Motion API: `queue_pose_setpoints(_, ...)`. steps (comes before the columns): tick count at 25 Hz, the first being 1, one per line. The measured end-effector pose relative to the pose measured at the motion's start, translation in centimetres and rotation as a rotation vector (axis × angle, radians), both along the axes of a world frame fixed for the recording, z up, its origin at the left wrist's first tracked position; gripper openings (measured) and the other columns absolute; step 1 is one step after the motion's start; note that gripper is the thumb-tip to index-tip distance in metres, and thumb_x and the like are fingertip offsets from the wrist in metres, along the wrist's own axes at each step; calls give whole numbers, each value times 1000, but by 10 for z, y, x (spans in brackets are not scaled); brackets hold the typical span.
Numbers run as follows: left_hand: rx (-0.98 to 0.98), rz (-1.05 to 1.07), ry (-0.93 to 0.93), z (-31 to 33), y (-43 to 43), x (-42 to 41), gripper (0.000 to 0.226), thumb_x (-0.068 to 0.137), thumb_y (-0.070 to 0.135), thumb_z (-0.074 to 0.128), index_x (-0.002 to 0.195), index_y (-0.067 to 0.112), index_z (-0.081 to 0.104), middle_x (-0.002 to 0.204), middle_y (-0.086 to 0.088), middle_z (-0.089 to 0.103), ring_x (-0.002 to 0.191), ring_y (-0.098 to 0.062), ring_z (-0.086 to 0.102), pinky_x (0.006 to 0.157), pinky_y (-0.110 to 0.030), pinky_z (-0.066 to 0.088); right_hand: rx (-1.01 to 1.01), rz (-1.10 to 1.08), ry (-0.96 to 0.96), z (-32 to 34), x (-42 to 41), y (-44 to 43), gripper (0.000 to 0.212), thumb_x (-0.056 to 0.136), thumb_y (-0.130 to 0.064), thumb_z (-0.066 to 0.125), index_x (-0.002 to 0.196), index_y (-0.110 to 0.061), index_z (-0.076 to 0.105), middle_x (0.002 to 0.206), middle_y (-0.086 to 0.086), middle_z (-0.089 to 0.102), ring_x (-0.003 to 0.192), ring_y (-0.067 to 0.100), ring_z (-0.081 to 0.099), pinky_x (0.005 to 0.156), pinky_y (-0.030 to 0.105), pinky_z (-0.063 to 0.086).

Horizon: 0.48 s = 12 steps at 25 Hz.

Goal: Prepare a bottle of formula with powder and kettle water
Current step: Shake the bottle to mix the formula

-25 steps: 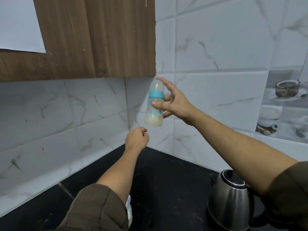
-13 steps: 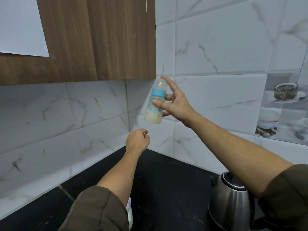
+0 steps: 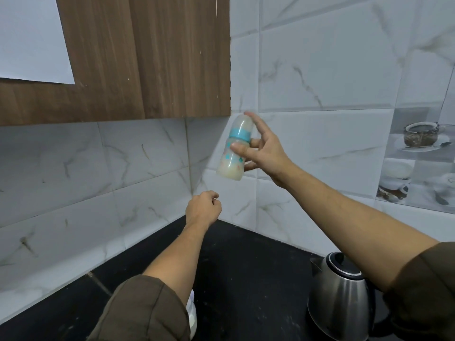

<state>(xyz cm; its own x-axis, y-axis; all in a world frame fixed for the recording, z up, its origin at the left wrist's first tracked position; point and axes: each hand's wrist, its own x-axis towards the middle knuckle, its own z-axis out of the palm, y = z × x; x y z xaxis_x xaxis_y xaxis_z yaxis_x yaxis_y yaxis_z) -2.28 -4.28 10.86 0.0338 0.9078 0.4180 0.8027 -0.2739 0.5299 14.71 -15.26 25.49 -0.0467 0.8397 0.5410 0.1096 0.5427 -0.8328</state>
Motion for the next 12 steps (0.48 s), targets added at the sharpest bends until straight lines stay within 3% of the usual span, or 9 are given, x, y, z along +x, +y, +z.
queue_pose_setpoints(4,-6,16,4,0,-1,-4,41,96,22,48,132,25,69,121,-1,75,112,-26,67,92,-37,56,116,-202,566,13,0,8,89,95,-19,77,161,-40,21,123,16,70,107,30,74,78,46,66)
queue_pose_setpoints(6,-2,13,5,-1,0,-4,41,97,21,49,133,24,69,123,0,74,112,-25,67,93,-37,56,100,-176,494,11,1,7,87,96,-18,76,160,-40,22,121,14,70,104,27,75,79,46,66)
queue_pose_setpoints(10,-1,3,20,-3,1,-2,39,99,23,51,134,24,67,124,0,74,111,-23,68,92,-36,57,-24,9,-7,-6,2,-4,82,93,-16,79,156,-42,33,116,14,75,99,25,78,72,43,64)
queue_pose_setpoints(12,4,5,26,-3,2,-4,40,99,22,50,134,24,68,123,0,74,111,-24,68,92,-36,57,-2,-47,159,-7,2,-2,82,93,-18,79,157,-40,33,115,12,75,96,27,78,70,43,65)
